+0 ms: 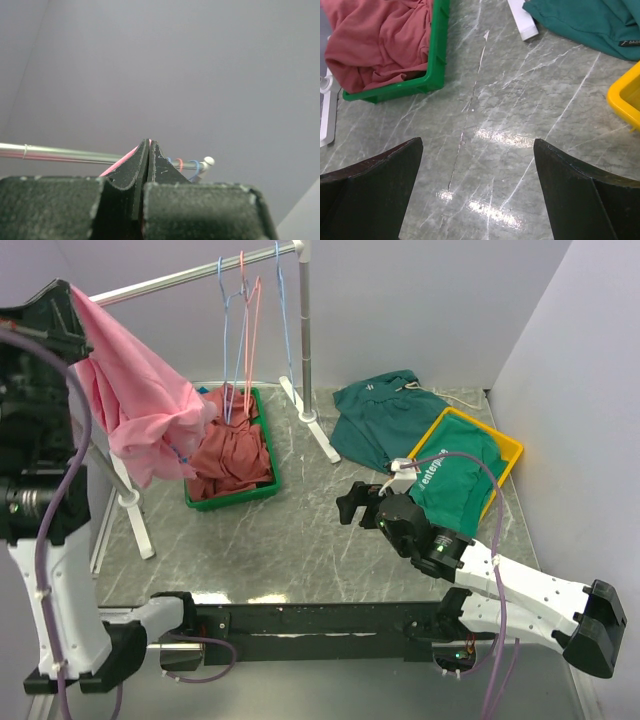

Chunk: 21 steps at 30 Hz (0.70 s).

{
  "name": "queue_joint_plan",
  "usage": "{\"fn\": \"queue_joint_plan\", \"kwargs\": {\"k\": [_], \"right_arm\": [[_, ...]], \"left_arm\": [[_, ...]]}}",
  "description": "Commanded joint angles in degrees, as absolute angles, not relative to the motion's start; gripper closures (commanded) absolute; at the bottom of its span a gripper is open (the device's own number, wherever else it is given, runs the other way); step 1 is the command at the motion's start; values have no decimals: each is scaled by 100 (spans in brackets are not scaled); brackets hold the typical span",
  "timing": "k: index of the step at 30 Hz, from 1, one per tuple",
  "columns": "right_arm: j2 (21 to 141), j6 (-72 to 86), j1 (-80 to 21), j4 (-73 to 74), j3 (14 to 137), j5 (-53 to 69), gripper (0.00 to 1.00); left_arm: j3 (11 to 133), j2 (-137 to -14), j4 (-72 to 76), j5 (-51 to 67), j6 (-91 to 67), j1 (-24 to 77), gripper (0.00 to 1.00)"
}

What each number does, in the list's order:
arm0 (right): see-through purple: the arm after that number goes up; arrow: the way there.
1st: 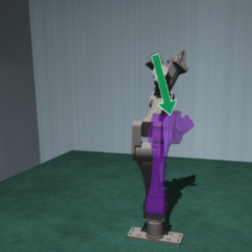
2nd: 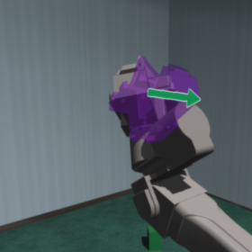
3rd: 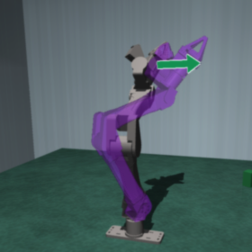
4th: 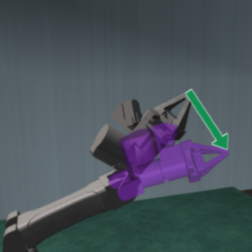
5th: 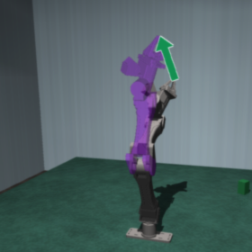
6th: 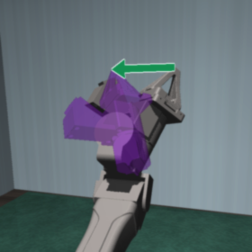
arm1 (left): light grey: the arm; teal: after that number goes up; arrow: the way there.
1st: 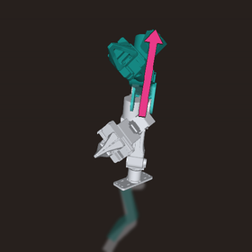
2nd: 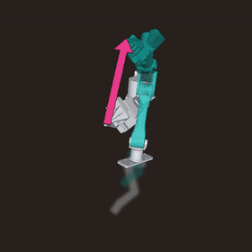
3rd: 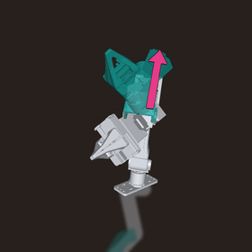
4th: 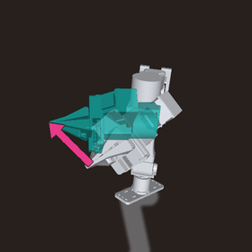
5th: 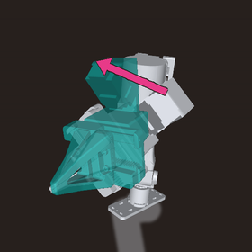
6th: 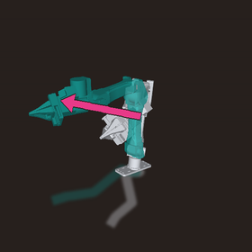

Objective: Place the t-shirt on the hanger
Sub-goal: Place the T-shirt at the center of the board.

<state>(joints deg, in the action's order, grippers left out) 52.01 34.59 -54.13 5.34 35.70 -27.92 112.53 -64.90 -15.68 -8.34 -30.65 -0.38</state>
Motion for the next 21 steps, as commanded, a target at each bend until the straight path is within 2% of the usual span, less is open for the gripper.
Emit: {"fn": "queue_joint_plan", "kwargs": {"k": [1, 11, 14, 21], "right_arm": [[5159, 3331, -5440, 255, 3850, -2663, 0], [5063, 3305, -5440, 299, 3946, -2575, 1], [4949, 3331, -5440, 316, 3894, -2593, 1], [4615, 3410, -5449, 325, 3648, -2628, 1]], "left_arm": [[11636, -6039, -1371, -414, -3015, -35, 99], [12077, -5670, -1749, 500, -3488, -35, 99], [11445, -5346, -1662, 957, -3831, -44, 99], [8680, -4325, -915, 2503, -4543, -105, 99]]}}
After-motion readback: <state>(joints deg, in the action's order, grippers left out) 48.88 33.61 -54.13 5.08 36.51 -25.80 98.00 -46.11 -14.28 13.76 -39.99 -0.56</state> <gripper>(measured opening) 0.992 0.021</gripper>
